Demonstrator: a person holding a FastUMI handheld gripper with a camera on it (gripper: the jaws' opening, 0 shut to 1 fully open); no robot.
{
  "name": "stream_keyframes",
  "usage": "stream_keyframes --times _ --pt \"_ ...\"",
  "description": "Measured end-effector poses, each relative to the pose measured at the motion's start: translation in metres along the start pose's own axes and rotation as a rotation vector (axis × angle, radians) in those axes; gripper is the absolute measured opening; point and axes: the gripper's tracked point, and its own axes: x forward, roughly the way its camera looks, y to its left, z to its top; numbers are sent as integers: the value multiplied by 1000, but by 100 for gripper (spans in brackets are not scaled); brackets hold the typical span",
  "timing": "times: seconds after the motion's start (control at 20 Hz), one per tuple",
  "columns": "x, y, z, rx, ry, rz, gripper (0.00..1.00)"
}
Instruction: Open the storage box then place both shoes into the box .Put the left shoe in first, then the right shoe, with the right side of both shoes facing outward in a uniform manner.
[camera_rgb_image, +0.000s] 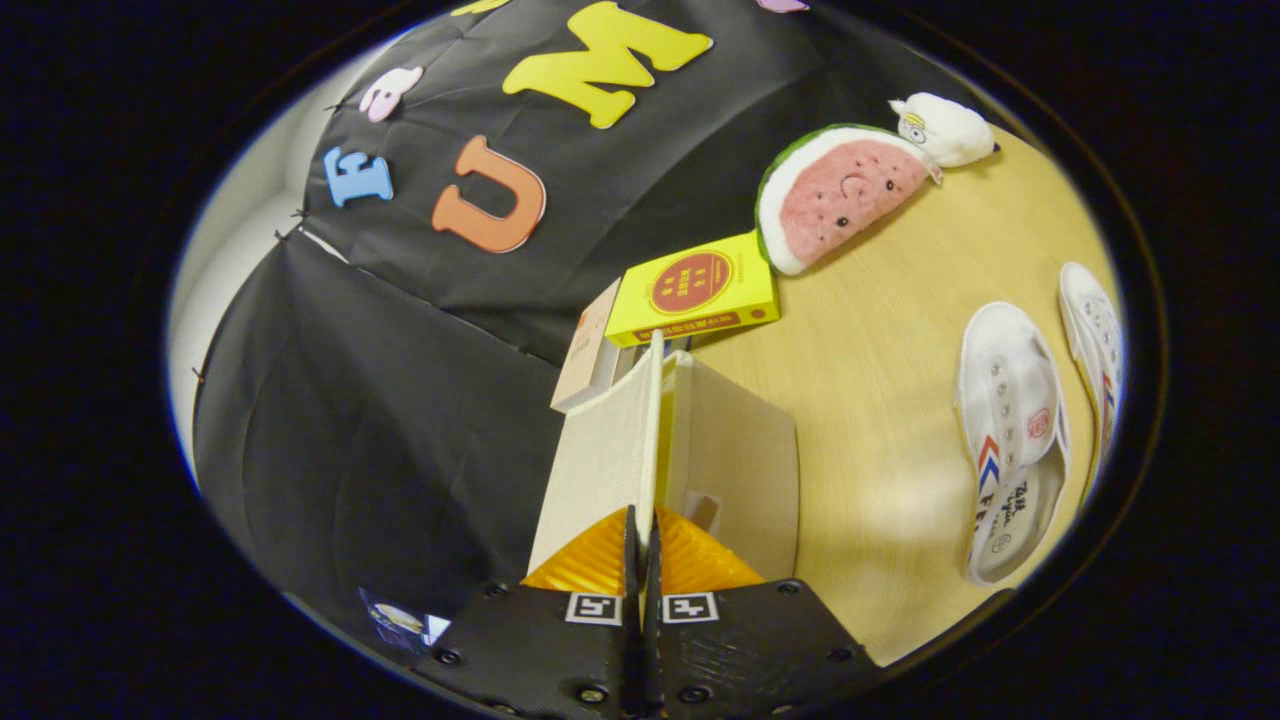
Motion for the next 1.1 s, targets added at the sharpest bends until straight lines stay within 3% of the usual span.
stream_keyframes --times 0.15,0.35,0.45,0.55,0.7,0.95,1.1 --pt "-8 29 9 -17 -11 -22 0" --pt "-16 95 20 -44 -33 30 0" --pt "-13 116 21 -78 -42 11 1" --pt "-2 136 21 -104 -67 3 4" --pt "14 177 9 -92 -59 61 4" --pt "47 225 -3 -126 -35 82 17" --pt "70 249 -14 -127 -4 93 17"
